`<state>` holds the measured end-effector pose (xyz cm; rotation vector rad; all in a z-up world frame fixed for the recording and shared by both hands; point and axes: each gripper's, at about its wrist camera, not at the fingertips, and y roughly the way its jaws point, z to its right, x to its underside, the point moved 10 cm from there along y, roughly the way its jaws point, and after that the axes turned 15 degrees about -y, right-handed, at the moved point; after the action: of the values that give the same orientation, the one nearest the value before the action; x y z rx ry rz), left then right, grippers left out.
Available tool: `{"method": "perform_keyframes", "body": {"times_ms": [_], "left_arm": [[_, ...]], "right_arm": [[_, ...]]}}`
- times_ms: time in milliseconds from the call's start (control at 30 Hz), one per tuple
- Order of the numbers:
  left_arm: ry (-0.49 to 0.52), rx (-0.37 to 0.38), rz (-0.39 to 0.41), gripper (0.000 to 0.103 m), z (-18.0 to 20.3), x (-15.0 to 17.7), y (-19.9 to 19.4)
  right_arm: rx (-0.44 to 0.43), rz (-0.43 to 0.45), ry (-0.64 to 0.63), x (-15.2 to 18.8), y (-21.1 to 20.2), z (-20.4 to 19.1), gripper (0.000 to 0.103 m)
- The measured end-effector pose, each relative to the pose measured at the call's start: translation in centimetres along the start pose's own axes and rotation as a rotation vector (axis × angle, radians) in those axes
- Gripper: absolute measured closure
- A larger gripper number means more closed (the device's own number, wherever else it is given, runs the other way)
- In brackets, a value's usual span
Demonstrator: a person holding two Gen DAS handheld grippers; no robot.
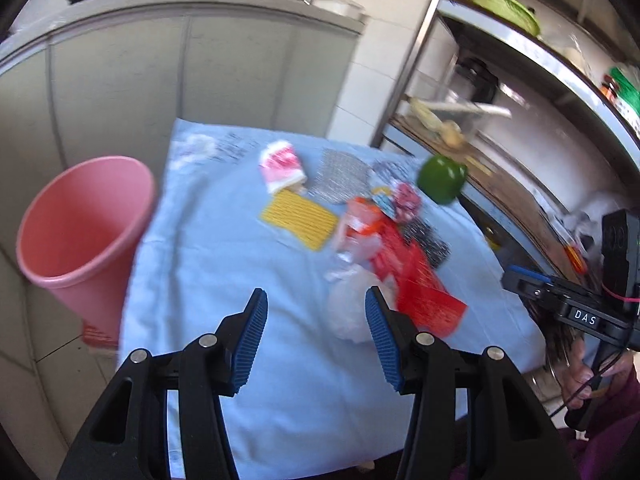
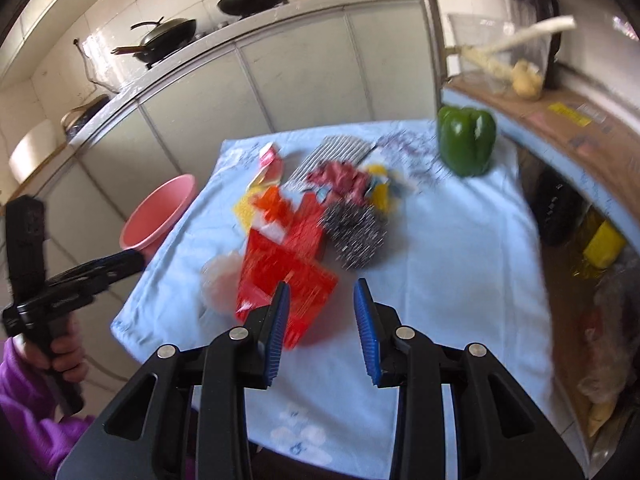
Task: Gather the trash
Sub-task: 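Grasp the white plastic bag with the left tool while the right tool grasps the red packet, then carry the white bag and red packet in both tools over the pink bin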
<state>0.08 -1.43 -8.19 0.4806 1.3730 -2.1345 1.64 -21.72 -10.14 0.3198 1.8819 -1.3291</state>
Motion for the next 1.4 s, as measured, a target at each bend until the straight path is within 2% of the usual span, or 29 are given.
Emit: {"method": "perform_keyframes", "body": {"times_ms": [167,267,367,433,467,500,600,700,733,767,867,1033,1167,1400], "left_arm": [[0.072,-0.002,-0.125,0.052,2.8,1.5,4.1],[0.102,-0.050,-0.166,0.052,3.3,1.7,6.2],[0.104,-0.071,-0.208,0.052,3.3,2.0,7.8],[0.098,-0.077,-0.234,0.052,2.9,2.4,8.5],[0.087,-0.070,-0.243,0.054,2.7,2.5,8.7],[0.076,-0.059,-0.252,0.064,2.3,2.6,8.6],[0.031,-0.027,-0.271,0.079,1.8,2.6,8.6],[0.036,-0.033,-0.249,0.082,1.6,2.3,7.9],[0.032,-0.028,-0.242,0.082,1.6,2.1,7.6],[0.025,-0.019,-0.234,0.082,1.5,1.9,7.1],[0.024,0.005,-0.190,0.083,1.3,1.0,5.6],[0.006,0.027,-0.094,0.083,0.6,-1.1,3.3],[-0.038,0.025,0.017,0.082,-1.3,-3.6,0.8],[-0.128,-0.076,0.218,0.082,-7.3,-8.5,-4.1]], "right_arm": [[-0.117,-0.036,-0.032,0.6,0.8,-1.7,0.069],[-0.179,-0.080,-0.084,0.6,2.0,-3.3,0.068],[-0.210,-0.111,-0.163,0.5,2.9,-4.9,0.053],[-0.206,-0.129,-0.220,0.3,3.6,-5.7,0.051],[-0.201,-0.135,-0.236,0.2,3.9,-5.9,0.051],[-0.198,-0.145,-0.253,0.2,4.4,-6.1,0.050],[-0.169,-0.173,-0.289,0.2,5.6,-6.2,0.050],[-0.145,-0.183,-0.303,0.4,6.2,-6.0,0.053],[-0.147,-0.187,-0.294,0.6,6.3,-5.8,0.060],[-0.162,-0.191,-0.278,0.8,6.3,-5.7,0.081],[-0.191,-0.190,-0.236,1.1,5.8,-5.2,0.100],[-0.206,-0.122,-0.201,-0.6,4.0,-5.2,0.102],[-0.259,-0.028,-0.174,-4.8,2.9,-6.7,0.102],[-0.380,0.082,-0.230,-12.9,4.7,-12.9,0.102]]}}
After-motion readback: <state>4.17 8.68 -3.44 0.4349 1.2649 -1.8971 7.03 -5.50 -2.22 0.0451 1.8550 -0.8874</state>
